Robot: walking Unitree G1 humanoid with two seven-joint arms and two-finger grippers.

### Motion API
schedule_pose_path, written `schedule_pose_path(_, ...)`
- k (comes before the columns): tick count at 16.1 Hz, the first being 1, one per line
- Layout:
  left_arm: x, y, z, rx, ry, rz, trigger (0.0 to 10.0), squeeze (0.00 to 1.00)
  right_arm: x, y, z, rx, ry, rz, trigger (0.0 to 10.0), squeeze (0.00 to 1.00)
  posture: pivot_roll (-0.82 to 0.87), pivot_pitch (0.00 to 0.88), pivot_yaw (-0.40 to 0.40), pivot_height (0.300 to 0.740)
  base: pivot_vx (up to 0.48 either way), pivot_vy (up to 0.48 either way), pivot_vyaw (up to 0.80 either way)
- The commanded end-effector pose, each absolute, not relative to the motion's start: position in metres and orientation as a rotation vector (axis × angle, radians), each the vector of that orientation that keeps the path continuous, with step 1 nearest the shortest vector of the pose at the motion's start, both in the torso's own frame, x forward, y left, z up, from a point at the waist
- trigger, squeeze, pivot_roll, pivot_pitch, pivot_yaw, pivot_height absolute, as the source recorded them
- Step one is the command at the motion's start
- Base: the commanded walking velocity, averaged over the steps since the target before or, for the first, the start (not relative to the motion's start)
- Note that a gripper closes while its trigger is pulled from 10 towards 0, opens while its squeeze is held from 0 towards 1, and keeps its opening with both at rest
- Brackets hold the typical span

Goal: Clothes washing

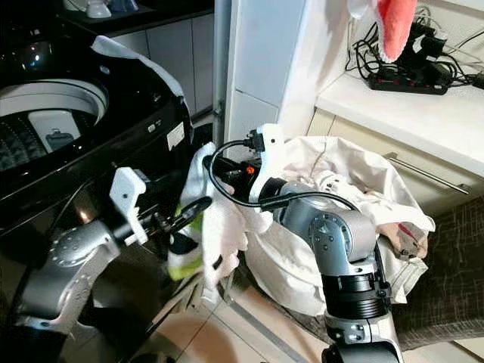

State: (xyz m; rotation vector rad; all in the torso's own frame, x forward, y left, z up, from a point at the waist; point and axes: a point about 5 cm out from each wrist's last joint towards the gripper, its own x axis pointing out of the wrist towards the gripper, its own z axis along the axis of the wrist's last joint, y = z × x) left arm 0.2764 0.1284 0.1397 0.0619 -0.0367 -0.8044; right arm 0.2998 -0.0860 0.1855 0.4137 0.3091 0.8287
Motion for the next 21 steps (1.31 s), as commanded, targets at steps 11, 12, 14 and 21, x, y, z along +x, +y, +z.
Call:
schedule_pose_path(11, 0.2842, 0.1158, 0.1321, 0.137, -0.041, -0.783, 8.3, 0.00, 0.2902, -0.0822, 0.1876, 0.417, 0.314, 0.892, 0.0, 0.00, -0.01, 0.000, -0.057, 0.740, 0.000, 0.000, 0.00)
schedule_pose_path(12, 0.2844, 0.1163, 0.1322, 0.135, -0.041, -0.779, 6.4, 0.00, 0.2896, -0.0824, 0.1873, 0.417, 0.317, 0.894, 0.0, 0.00, 0.00, 0.000, -0.063, 0.740, 0.000, 0.000, 0.00)
schedule_pose_path(14, 0.2838, 0.1173, 0.1315, 0.127, -0.036, -0.777, 0.0, 0.00, 0.2891, -0.0826, 0.1877, 0.414, 0.320, 0.897, 0.0, 0.00, 0.00, 0.000, -0.066, 0.740, 0.000, 0.000, 0.00)
schedule_pose_path(21, 0.2830, 0.1173, 0.1302, 0.113, -0.032, -0.782, 0.0, 0.00, 0.2881, -0.0843, 0.1905, 0.419, 0.318, 0.896, 0.0, 0.00, -0.01, 0.000, -0.067, 0.740, 0.000, 0.000, 0.00)
